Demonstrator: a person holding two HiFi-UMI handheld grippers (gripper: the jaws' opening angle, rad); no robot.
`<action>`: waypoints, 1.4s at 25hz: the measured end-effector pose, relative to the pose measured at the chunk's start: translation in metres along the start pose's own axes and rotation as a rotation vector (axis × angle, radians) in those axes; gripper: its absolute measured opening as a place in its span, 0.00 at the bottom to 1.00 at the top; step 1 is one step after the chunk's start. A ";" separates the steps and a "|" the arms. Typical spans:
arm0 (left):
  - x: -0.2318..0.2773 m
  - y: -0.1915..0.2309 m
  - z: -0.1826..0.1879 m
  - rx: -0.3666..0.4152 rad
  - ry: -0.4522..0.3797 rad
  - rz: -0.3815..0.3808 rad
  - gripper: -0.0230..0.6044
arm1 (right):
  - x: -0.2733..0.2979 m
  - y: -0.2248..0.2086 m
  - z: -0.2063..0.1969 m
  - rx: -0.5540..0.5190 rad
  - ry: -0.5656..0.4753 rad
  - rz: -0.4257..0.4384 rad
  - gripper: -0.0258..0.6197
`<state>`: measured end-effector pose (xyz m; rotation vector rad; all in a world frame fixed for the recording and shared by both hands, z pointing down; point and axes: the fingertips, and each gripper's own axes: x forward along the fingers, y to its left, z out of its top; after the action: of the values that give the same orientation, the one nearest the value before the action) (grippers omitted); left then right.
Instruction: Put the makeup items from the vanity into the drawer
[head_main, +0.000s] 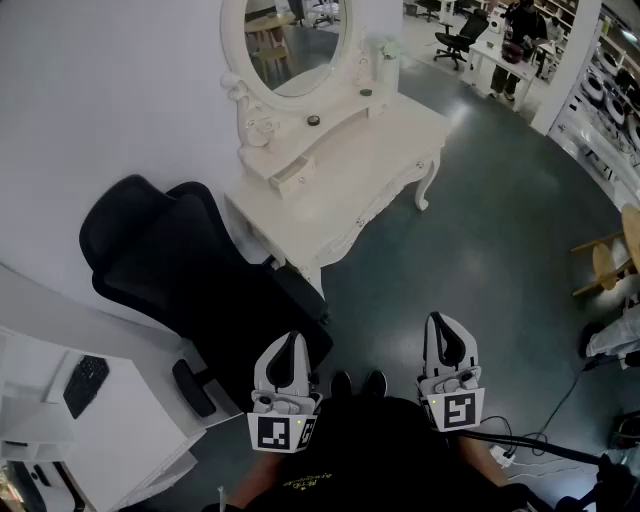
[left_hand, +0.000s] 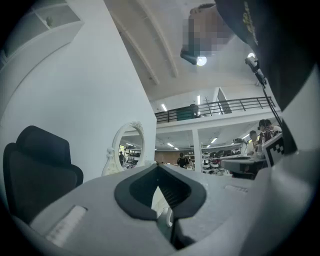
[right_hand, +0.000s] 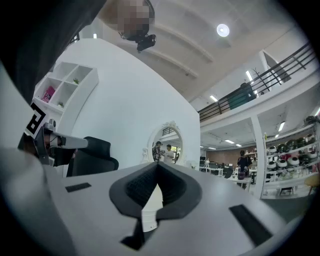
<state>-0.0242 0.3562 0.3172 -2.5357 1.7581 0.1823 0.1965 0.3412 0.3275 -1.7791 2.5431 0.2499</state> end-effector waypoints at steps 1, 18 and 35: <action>0.000 0.000 0.000 0.000 0.002 -0.002 0.07 | -0.001 -0.001 -0.001 -0.001 0.002 -0.004 0.04; -0.004 0.001 -0.007 -0.013 0.013 0.003 0.07 | -0.006 -0.002 -0.007 0.034 0.004 -0.009 0.04; -0.010 0.003 -0.012 -0.020 0.032 0.012 0.07 | -0.009 0.006 -0.010 0.008 0.025 0.003 0.04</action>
<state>-0.0297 0.3629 0.3300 -2.5562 1.7915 0.1618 0.1946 0.3506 0.3387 -1.7876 2.5596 0.2179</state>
